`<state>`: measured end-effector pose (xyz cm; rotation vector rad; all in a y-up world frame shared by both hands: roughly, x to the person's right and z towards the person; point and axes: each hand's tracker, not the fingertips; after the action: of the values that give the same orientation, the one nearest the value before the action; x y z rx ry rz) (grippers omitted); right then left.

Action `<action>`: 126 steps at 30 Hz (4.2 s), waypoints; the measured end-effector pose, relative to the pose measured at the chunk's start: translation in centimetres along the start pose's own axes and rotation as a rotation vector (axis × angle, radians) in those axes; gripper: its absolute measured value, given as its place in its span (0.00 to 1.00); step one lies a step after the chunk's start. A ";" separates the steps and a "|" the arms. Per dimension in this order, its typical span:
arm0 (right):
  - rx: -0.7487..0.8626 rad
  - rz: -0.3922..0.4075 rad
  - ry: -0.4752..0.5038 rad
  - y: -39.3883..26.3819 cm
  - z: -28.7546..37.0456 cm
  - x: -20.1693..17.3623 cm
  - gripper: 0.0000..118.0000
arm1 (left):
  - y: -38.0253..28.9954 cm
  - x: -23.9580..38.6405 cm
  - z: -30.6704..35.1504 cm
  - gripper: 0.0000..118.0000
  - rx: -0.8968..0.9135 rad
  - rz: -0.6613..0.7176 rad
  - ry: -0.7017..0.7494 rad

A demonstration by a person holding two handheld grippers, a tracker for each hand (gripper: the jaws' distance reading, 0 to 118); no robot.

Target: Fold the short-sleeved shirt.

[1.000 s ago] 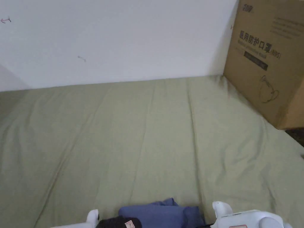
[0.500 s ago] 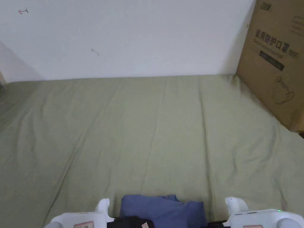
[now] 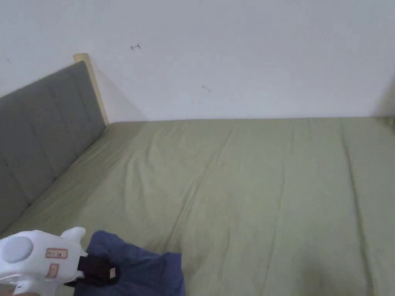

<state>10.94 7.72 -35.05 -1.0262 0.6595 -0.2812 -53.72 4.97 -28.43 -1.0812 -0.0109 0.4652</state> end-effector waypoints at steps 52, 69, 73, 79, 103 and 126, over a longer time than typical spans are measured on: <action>1.057 0.408 -0.430 1.3 12.5 -10.4 0.41 | -12.5 39.6 7.4 0.07 1.180 -0.372 0.083; 0.995 0.429 -0.490 1.5 12.3 -10.4 1.00 | -11.8 38.4 8.1 0.97 1.159 -0.370 0.128; 0.986 0.434 -0.485 1.6 12.1 -10.7 1.00 | -11.3 38.2 7.9 0.97 1.124 -0.370 0.089; 0.973 0.410 -0.464 1.9 11.8 -10.6 1.00 | -11.4 38.4 7.2 0.97 1.103 -0.385 0.118; 0.915 0.393 -0.450 2.6 11.1 -9.9 1.00 | -10.7 39.2 6.8 0.97 1.015 -0.334 0.092; 0.891 0.379 -0.437 2.1 10.3 -9.5 1.00 | -10.5 38.5 6.2 0.97 0.957 -0.294 0.044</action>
<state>9.83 20.83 -29.75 -0.0830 0.2572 0.0040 -16.61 20.42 -24.79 -0.1394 0.0835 0.1340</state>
